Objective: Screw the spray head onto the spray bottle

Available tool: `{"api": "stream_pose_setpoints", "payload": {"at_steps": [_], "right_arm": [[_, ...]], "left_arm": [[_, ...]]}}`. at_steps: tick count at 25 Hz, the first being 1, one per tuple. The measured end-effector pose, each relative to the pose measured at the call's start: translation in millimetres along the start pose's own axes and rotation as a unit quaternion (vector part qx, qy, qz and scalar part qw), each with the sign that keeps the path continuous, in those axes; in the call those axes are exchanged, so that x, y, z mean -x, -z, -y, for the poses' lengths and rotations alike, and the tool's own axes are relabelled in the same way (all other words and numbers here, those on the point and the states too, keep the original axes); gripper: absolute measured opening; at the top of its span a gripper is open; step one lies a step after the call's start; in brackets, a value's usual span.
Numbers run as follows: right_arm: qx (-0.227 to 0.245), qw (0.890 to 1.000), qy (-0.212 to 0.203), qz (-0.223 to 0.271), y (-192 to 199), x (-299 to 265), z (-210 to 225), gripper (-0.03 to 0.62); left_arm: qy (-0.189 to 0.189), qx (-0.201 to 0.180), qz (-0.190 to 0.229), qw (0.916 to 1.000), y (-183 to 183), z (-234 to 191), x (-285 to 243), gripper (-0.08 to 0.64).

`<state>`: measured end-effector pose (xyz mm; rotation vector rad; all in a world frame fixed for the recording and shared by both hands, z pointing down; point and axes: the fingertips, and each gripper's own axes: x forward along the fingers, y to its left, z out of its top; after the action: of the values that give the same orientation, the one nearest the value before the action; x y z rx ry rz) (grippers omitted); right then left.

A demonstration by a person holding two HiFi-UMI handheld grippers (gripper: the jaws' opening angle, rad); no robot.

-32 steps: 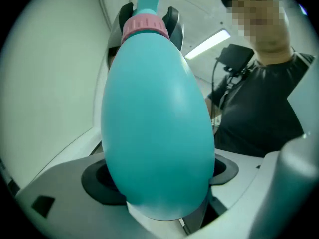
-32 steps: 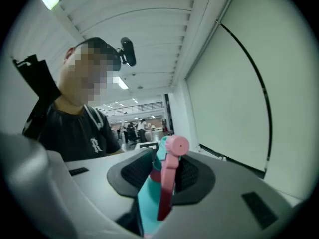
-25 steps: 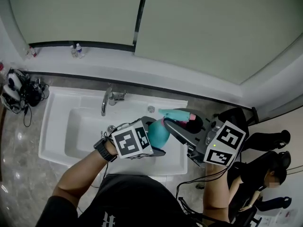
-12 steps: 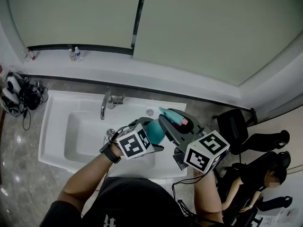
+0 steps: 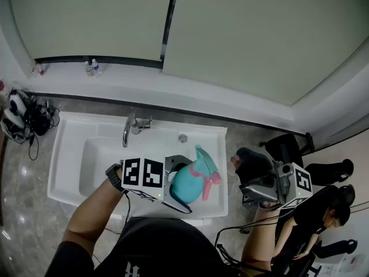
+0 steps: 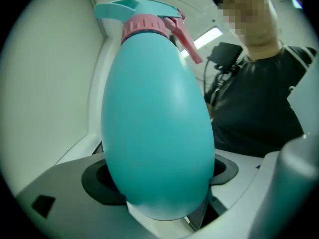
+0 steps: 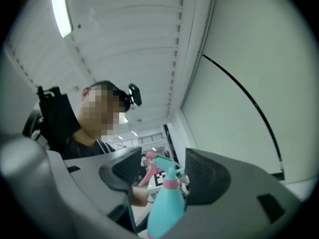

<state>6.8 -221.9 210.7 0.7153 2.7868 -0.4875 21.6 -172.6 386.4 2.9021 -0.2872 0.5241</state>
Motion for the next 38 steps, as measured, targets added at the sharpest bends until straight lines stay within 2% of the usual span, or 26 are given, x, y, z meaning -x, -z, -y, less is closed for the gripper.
{"api": "stream_pose_setpoints", "payload": {"at_steps": [2,4,5,7,9,10,12,13,14,16,20,23,26,28,33,38], "right_arm": [[-0.017,0.998,-0.061,0.030,-3,1,-2,0.249],[-0.025,0.991,-0.128,0.032,1,-14,-12,0.249],[-0.024,0.985,-0.167,0.029,3,-26,-22,0.249],[-0.016,0.967,-0.254,0.012,8,-45,-50,0.249],[0.001,0.945,-0.328,-0.019,17,-56,-79,0.249],[0.011,0.937,-0.349,-0.034,22,-59,-89,0.249],[0.024,0.931,-0.360,-0.056,26,-62,-97,0.247],[0.026,0.932,-0.355,-0.062,27,-63,-97,0.241],[0.027,0.936,-0.345,-0.066,28,-64,-95,0.206],[0.024,0.947,-0.313,-0.072,29,-67,-87,0.097],[0.022,0.968,-0.230,-0.094,38,-76,-68,0.092],[0.032,0.982,-0.147,-0.111,44,-80,-45,0.092],[0.029,0.989,-0.055,-0.134,52,-75,-12,0.092],[0.023,0.989,-0.018,-0.146,57,-72,-1,0.094],[0.025,0.988,0.000,-0.155,63,-73,7,0.094],[0.036,0.988,0.009,-0.147,69,-68,11,0.094]], "left_arm": [[0.075,-0.040,0.021,0.9962,-21,33,-3,0.451],[0.153,-0.074,0.039,0.9846,-36,65,-9,0.451],[0.189,-0.086,0.043,0.9772,-41,79,-11,0.451],[0.245,-0.103,0.043,0.9631,-44,101,-15,0.451],[0.274,-0.108,0.036,0.9549,-42,111,-20,0.451],[0.279,-0.107,0.033,0.9536,-41,111,-22,0.451],[0.279,-0.101,0.034,0.9543,-41,106,-23,0.451],[0.275,-0.098,0.038,0.9558,-41,102,-22,0.451],[0.268,-0.095,0.041,0.9579,-41,99,-21,0.451],[0.247,-0.088,0.043,0.9640,-40,93,-19,0.451],[0.184,-0.060,0.040,0.9802,-32,79,-20,0.451],[0.124,-0.020,0.036,0.9914,-23,59,-19,0.451],[0.062,0.028,0.019,0.9975,-15,32,-19,0.451],[0.037,0.049,0.005,0.9981,-11,23,-23,0.451],[0.014,0.064,-0.027,0.9975,0,16,-21,0.451],[-0.009,0.061,-0.064,0.9961,15,8,-21,0.449]]}}
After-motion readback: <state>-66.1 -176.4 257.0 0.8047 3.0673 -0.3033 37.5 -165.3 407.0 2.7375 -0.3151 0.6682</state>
